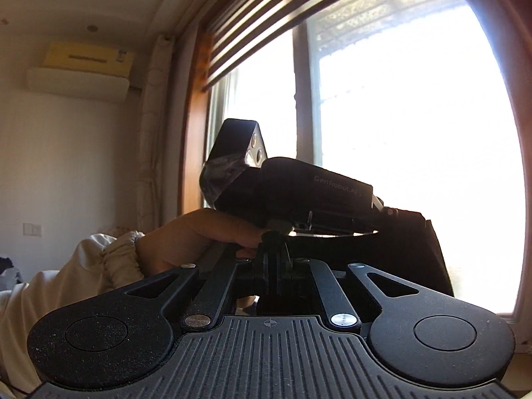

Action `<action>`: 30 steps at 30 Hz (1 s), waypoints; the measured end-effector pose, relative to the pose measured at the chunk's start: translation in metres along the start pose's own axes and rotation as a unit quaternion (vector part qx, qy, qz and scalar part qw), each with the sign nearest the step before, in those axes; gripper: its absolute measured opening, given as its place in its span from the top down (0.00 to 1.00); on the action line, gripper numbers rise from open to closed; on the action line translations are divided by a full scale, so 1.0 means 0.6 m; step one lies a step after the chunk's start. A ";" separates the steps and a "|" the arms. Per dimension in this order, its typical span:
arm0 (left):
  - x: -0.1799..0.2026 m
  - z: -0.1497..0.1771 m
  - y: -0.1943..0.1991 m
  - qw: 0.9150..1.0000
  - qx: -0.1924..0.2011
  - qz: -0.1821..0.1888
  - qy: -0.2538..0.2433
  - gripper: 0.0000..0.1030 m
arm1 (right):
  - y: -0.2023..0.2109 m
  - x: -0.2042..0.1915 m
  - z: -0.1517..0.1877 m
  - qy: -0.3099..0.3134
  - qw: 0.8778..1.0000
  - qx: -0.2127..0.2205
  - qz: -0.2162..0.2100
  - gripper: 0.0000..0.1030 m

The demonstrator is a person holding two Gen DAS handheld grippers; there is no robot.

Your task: Fold clothes

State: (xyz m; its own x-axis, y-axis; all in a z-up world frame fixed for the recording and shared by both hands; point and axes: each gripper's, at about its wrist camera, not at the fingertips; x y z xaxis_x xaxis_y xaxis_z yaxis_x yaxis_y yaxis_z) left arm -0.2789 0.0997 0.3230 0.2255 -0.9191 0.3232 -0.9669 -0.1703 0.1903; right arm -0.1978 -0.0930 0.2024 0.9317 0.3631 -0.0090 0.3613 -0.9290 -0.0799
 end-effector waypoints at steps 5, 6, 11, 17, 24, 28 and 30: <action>-0.111 0.026 0.086 0.999 0.004 -0.044 0.022 0.96 | -0.107 -0.044 0.030 -0.007 0.998 -0.039 -0.040 0.94; -0.134 0.033 0.101 0.998 0.002 -0.054 0.027 0.96 | -0.130 -0.052 0.041 -0.010 0.998 -0.048 -0.047 0.94; -0.253 0.097 0.132 0.992 -0.035 -0.109 0.045 0.97 | -0.244 -0.075 0.128 -0.039 0.992 -0.109 -0.057 0.90; -0.396 0.205 0.155 0.977 -0.094 -0.161 0.098 0.96 | -0.270 -0.086 0.207 -0.053 0.984 -0.153 -0.072 0.73; -0.455 0.299 0.162 0.967 -0.139 -0.164 0.139 0.93 | -0.228 -0.022 0.225 -0.049 0.981 -0.183 -0.033 0.73; -0.431 0.309 0.145 0.966 -0.171 -0.140 0.137 0.93 | -0.217 -0.005 0.234 -0.051 0.979 -0.195 -0.019 0.73; -0.416 0.312 0.145 0.968 -0.171 -0.131 0.132 0.79 | -0.211 -0.007 0.230 -0.050 0.980 -0.194 -0.016 0.73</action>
State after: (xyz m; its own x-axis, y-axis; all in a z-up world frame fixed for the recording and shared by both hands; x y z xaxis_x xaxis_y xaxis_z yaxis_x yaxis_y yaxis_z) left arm -0.4418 0.2476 0.0852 0.5234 -0.7303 0.4390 -0.7866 -0.2161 0.5784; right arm -0.2525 0.0333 0.0751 0.9184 0.3796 -0.1119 0.3953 -0.8674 0.3022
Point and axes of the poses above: each gripper's, at about its wrist camera, not at the fingertips, and y roughly against the way its jaws point, x to its right, z to its underside
